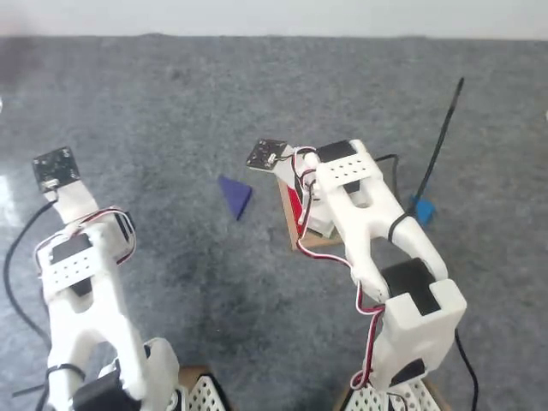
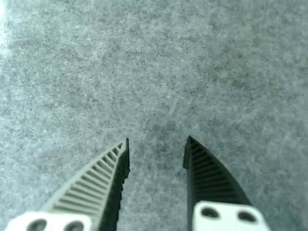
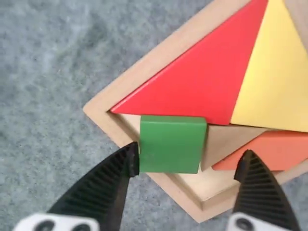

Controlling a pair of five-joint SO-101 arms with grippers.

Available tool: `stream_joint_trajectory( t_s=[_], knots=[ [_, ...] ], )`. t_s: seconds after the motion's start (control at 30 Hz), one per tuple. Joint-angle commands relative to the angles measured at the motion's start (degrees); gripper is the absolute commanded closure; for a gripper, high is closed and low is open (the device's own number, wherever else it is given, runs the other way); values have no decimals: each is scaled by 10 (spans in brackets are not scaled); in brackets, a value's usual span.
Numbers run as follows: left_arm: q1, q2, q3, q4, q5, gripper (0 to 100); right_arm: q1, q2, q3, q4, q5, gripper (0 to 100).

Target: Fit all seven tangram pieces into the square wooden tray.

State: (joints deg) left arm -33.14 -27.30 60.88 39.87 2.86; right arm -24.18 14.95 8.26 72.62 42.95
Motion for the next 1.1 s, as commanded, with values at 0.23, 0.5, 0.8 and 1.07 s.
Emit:
stream_joint_trajectory(
  t_s=[0.23,0.5,0.8,1.07],
  knots=[
    [3,-23,-11,4,-5,816,-6,-48,-31,15,-5,684],
    [3,-23,-12,4,-5,816,5,-51,-29,7,-7,684],
    [3,-23,-11,4,-5,816,17,12,-31,0,-3,684],
    [3,-23,-12,4,-5,816,18,3,-31,-14,-4,684]
  ],
)
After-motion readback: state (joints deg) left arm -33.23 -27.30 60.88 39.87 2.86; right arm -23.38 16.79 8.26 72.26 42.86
